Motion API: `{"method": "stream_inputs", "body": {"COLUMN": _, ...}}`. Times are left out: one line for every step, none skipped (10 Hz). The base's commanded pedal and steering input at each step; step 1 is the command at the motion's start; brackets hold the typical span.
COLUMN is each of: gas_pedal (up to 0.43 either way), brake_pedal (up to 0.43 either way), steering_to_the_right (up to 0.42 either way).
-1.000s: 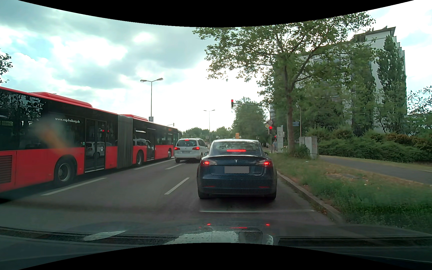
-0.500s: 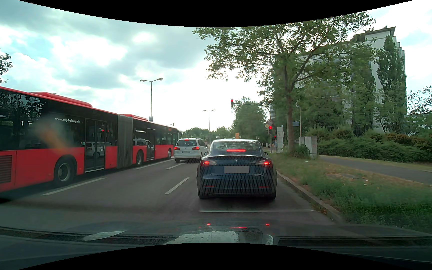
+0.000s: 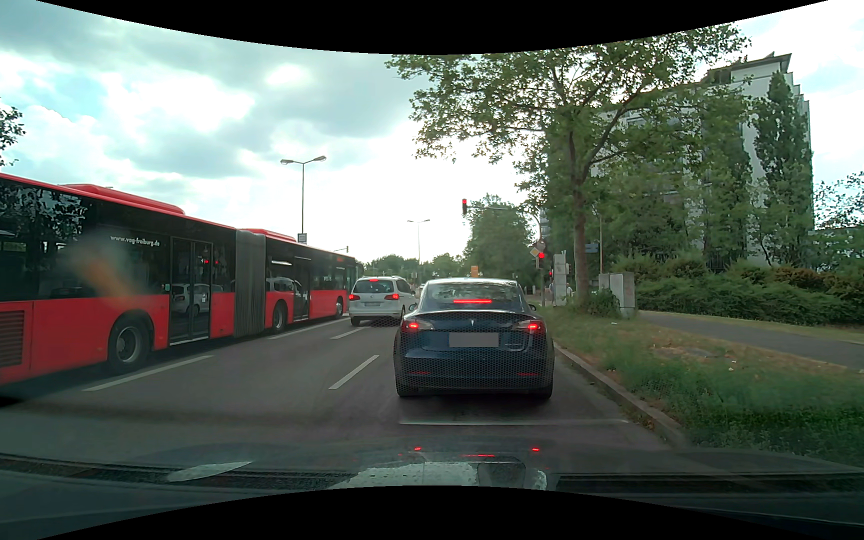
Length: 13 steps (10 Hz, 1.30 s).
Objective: Follow the waypoints while adhering to traffic rules and regulations
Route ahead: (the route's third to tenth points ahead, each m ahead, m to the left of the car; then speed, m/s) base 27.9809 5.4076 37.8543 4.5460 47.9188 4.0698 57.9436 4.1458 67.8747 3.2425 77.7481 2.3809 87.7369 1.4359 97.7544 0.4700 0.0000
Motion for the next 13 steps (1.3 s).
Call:
{"method": "stream_inputs", "body": {"gas_pedal": 0.0, "brake_pedal": 0.232, "steering_to_the_right": -0.002}}
{"method": "stream_inputs", "body": {"gas_pedal": 0.0, "brake_pedal": 0.238, "steering_to_the_right": -0.002}}
{"method": "stream_inputs", "body": {"gas_pedal": 0.0, "brake_pedal": 0.238, "steering_to_the_right": -0.002}}
{"method": "stream_inputs", "body": {"gas_pedal": 0.0, "brake_pedal": 0.238, "steering_to_the_right": -0.002}}
{"method": "stream_inputs", "body": {"gas_pedal": 0.0, "brake_pedal": 0.232, "steering_to_the_right": -0.002}}
{"method": "stream_inputs", "body": {"gas_pedal": 0.0, "brake_pedal": 0.238, "steering_to_the_right": -0.002}}
{"method": "stream_inputs", "body": {"gas_pedal": 0.0, "brake_pedal": 0.238, "steering_to_the_right": -0.002}}
{"method": "stream_inputs", "body": {"gas_pedal": 0.0, "brake_pedal": 0.238, "steering_to_the_right": -0.002}}
{"method": "stream_inputs", "body": {"gas_pedal": 0.0, "brake_pedal": 0.232, "steering_to_the_right": -0.002}}
{"method": "stream_inputs", "body": {"gas_pedal": 0.0, "brake_pedal": 0.232, "steering_to_the_right": -0.002}}
{"method": "stream_inputs", "body": {"gas_pedal": 0.0, "brake_pedal": 0.238, "steering_to_the_right": -0.002}}
{"method": "stream_inputs", "body": {"gas_pedal": 0.0, "brake_pedal": 0.238, "steering_to_the_right": -0.002}}
{"method": "stream_inputs", "body": {"gas_pedal": 0.0, "brake_pedal": 0.238, "steering_to_the_right": -0.002}}
